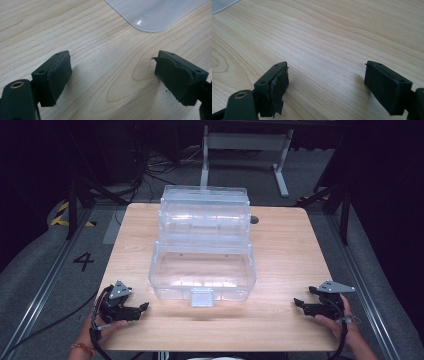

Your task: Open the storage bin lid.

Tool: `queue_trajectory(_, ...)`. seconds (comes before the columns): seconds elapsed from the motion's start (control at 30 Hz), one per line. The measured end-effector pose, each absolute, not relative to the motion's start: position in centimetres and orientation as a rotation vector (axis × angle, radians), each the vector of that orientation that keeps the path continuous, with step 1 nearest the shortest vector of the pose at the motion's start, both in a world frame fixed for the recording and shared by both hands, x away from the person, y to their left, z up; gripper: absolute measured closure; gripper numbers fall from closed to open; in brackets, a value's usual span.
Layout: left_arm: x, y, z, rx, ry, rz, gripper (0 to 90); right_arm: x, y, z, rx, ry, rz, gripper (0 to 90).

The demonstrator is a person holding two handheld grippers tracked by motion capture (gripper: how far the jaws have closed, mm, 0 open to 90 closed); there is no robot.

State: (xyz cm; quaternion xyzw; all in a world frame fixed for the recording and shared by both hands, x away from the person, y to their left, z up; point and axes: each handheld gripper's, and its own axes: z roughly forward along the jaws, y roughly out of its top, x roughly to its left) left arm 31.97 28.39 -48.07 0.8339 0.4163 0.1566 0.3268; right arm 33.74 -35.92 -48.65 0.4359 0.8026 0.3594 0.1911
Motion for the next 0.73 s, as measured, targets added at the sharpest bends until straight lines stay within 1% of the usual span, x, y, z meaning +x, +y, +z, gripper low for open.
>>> queue_trajectory(0.73, 32.16, 28.49, -48.18, 2.147, 1.127, 0.426, 15.2, 33.83, -35.92, -48.66, 1.22, 2.258, 1.007, 19.1)
